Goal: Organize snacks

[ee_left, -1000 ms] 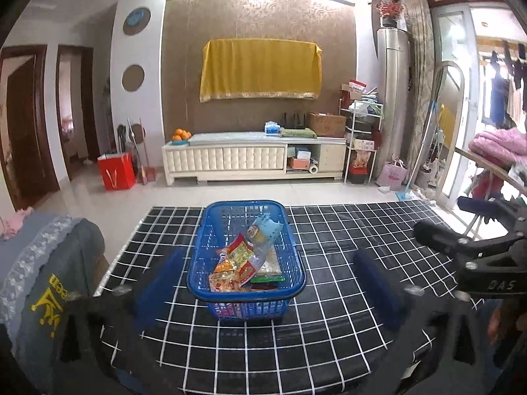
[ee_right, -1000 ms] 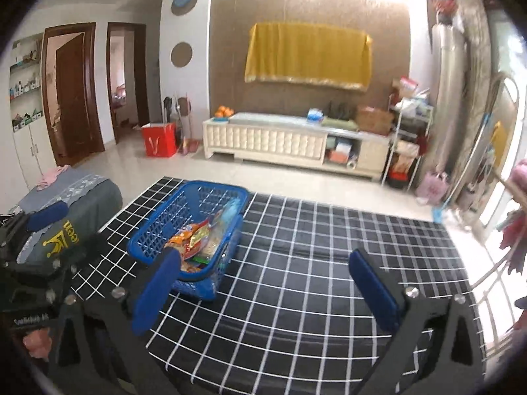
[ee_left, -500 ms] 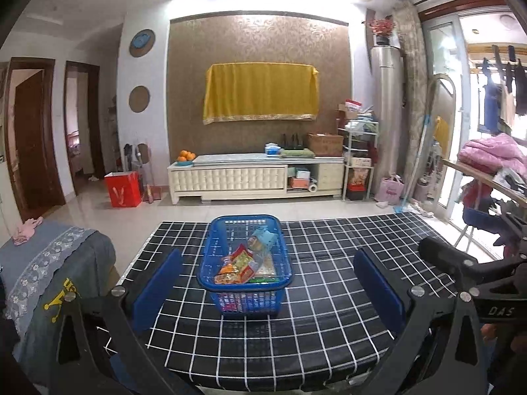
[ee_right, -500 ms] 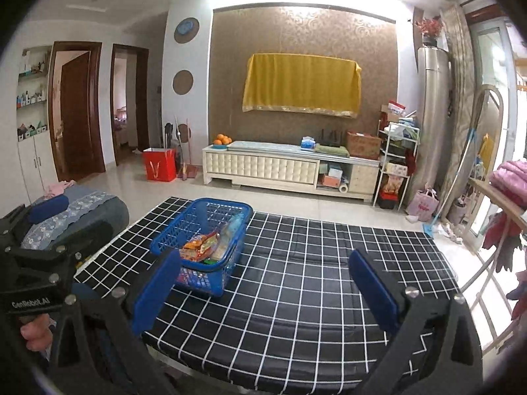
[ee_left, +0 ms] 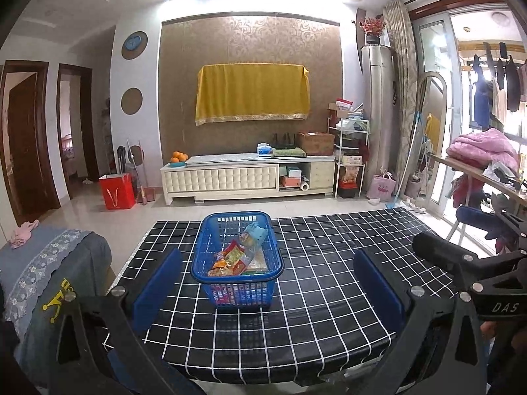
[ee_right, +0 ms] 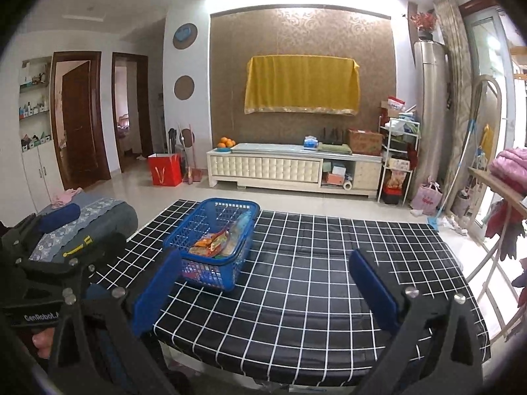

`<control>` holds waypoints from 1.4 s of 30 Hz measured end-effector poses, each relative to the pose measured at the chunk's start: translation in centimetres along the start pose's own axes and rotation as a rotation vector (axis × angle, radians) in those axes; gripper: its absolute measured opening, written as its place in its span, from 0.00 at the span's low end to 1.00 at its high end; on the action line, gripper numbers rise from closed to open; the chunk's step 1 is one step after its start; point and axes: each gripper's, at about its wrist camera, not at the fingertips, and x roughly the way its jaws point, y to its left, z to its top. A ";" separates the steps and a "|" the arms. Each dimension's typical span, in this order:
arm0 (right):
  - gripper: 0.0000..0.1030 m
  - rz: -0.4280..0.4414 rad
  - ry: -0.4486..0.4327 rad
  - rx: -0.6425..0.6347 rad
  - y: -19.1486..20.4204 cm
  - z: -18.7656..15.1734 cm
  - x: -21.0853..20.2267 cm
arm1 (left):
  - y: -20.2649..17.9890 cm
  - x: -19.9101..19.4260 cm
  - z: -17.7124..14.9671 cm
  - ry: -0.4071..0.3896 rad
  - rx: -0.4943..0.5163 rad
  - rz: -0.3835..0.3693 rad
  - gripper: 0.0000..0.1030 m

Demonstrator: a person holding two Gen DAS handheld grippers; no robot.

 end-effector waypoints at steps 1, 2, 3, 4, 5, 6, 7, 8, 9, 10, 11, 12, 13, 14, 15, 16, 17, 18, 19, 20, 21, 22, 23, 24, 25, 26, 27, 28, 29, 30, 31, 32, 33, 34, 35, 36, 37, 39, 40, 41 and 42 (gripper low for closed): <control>1.00 -0.003 -0.002 -0.001 0.0 0.0 0.0 | 0.0 0.0 0.0 0.000 0.001 -0.002 1.00; 1.00 -0.006 -0.003 -0.002 -0.1 0.0 0.0 | 0.0 0.0 0.1 0.000 0.002 -0.005 1.00; 1.00 -0.005 -0.001 -0.001 -0.1 0.0 0.0 | 0.0 -0.1 0.1 -0.001 0.004 -0.007 1.00; 1.00 -0.002 -0.002 0.002 -0.2 0.0 -0.1 | -0.1 -0.2 0.1 -0.002 0.004 -0.007 1.00; 1.00 -0.001 -0.002 0.004 -0.2 0.0 -0.1 | -0.1 -0.3 0.1 -0.003 0.004 -0.010 1.00; 1.00 -0.001 -0.003 0.005 -0.2 0.0 -0.2 | -0.1 -0.4 0.1 -0.004 0.003 -0.011 1.00; 1.00 -0.001 -0.005 0.004 -0.2 -0.1 -0.3 | -0.1 -0.5 0.1 -0.005 0.004 -0.012 1.00; 1.00 -0.005 -0.006 0.001 -0.2 0.0 -0.4 | -0.2 -0.5 0.2 -0.005 0.005 -0.012 1.00; 1.00 -0.007 -0.007 -0.003 -0.1 -0.1 -0.4 | -0.2 -0.6 0.1 -0.005 0.006 -0.009 1.00; 1.00 -0.010 -0.007 -0.006 -0.1 -0.1 -0.5 | -0.3 -0.6 0.1 -0.005 0.009 -0.005 1.00; 1.00 -0.010 -0.006 -0.004 0.0 -0.1 -0.5 | -0.2 -0.6 0.2 -0.003 0.009 -0.004 1.00; 1.00 -0.009 -0.005 -0.003 0.0 -0.2 -0.5 | -0.2 -0.6 0.2 -0.003 0.008 -0.007 1.00; 1.00 -0.009 -0.005 0.000 0.0 -0.2 -0.5 | -0.2 -0.6 0.2 -0.003 0.006 -0.009 1.00; 1.00 -0.008 -0.005 0.000 -0.1 -0.2 -0.5 | -0.1 -0.6 0.2 -0.001 0.004 -0.012 1.00; 1.00 -0.009 -0.003 -0.001 -0.1 -0.2 -0.5 | -0.1 -0.6 0.1 0.001 0.003 -0.013 1.00; 1.00 -0.010 -0.001 -0.001 -0.1 -0.1 -0.5 | -0.1 -0.5 0.1 0.003 0.002 -0.013 1.00; 1.00 -0.009 -0.002 -0.001 -0.1 -0.1 -0.6 | -0.1 -0.6 0.1 0.003 0.001 -0.015 1.00; 1.00 -0.010 -0.002 -0.002 0.0 -0.1 -0.6 | -0.1 -0.6 0.1 0.004 0.000 -0.017 1.00; 1.00 -0.012 -0.003 -0.003 0.0 -0.1 -0.7 | -0.1 -0.5 0.1 0.006 -0.002 -0.019 1.00; 1.00 -0.013 -0.003 -0.004 0.0 0.0 -0.7 | -0.1 -0.5 0.1 0.006 -0.004 -0.021 1.00; 1.00 -0.013 -0.003 -0.004 0.1 -0.1 -0.7 | -0.1 -0.5 0.0 0.008 -0.006 -0.024 1.00; 1.00 -0.014 -0.002 -0.004 0.1 -0.1 -0.8 | 0.0 -0.5 0.0 0.010 -0.009 -0.026 1.00; 1.00 -0.013 -0.002 -0.004 0.1 -0.1 -0.8 | 0.0 -0.5 0.0 0.011 -0.010 -0.029 1.00; 1.00 -0.013 -0.002 -0.002 0.1 -0.1 -0.8 | 0.0 -0.5 0.0 0.012 -0.011 -0.030 1.00; 1.00 -0.013 0.000 -0.001 0.1 -0.1 -0.7 | 0.1 -0.5 0.0 0.012 -0.012 -0.030 1.00; 1.00 -0.012 0.001 -0.001 0.1 -0.1 -0.8 | 0.1 -0.5 0.0 0.013 -0.011 -0.030 1.00; 1.00 -0.014 0.002 -0.001 0.1 -0.1 -0.8 | 0.0 -0.5 0.0 0.013 -0.010 -0.030 1.00; 1.00 -0.015 0.003 -0.002 0.2 -0.1 -0.8 | 0.0 -0.5 0.0 0.014 -0.009 -0.030 1.00; 1.00 -0.015 0.002 -0.002 0.2 0.0 -0.9 | 0.0 -0.5 0.0 0.014 -0.010 -0.031 1.00; 1.00 -0.015 0.003 -0.002 0.2 0.0 -0.9 | 0.0 -0.5 0.0 0.014 -0.011 -0.032 1.00; 1.00 -0.016 0.002 -0.002 0.2 0.0 -0.9 | 0.0 -0.5 0.0 0.014 -0.011 -0.033 1.00; 1.00 -0.017 0.003 -0.003 0.2 0.0 -0.8 | 0.0 -0.4 0.0 0.014 -0.013 -0.035 1.00; 1.00 -0.020 0.006 -0.005 0.2 0.0 -0.8 | 0.0 -0.4 -0.1 0.017 -0.013 -0.036 1.00; 1.00 -0.023 0.009 -0.007 0.2 0.0 -0.8 | 0.0 -0.3 -0.1 0.021 -0.014 -0.035 1.00; 1.00 -0.029 0.011 -0.009 0.3 0.0 -0.8 | -0.1 -0.3 -0.2 0.022 -0.013 -0.031 1.00; 1.00 -0.030 0.011 -0.009 0.4 0.0 -0.8 | -0.1 -0.3 -0.3 0.022 -0.014 -0.027 1.00; 1.00 -0.029 0.011 -0.009 0.4 0.0 -0.8 | 0.0 -0.3 -0.3 0.022 -0.016 -0.028 1.00; 1.00 -0.030 0.010 -0.008 0.4 0.1 -0.8 | 0.0 -0.4 -0.4 0.022 -0.018 -0.033 1.00; 1.00 -0.031 0.008 -0.010 0.4 0.1 -0.8 | 0.0 -0.4 -0.4 0.022 -0.019 -0.033 1.00; 1.00 -0.032 0.007 -0.012 0.4 0.1 -0.8 | 0.0 -0.5 -0.4 0.022 -0.018 -0.032 1.00; 1.00 -0.034 0.007 -0.012 0.5 0.1 -0.8 | -0.1 -0.5 -0.4 0.020 -0.016 -0.030 1.00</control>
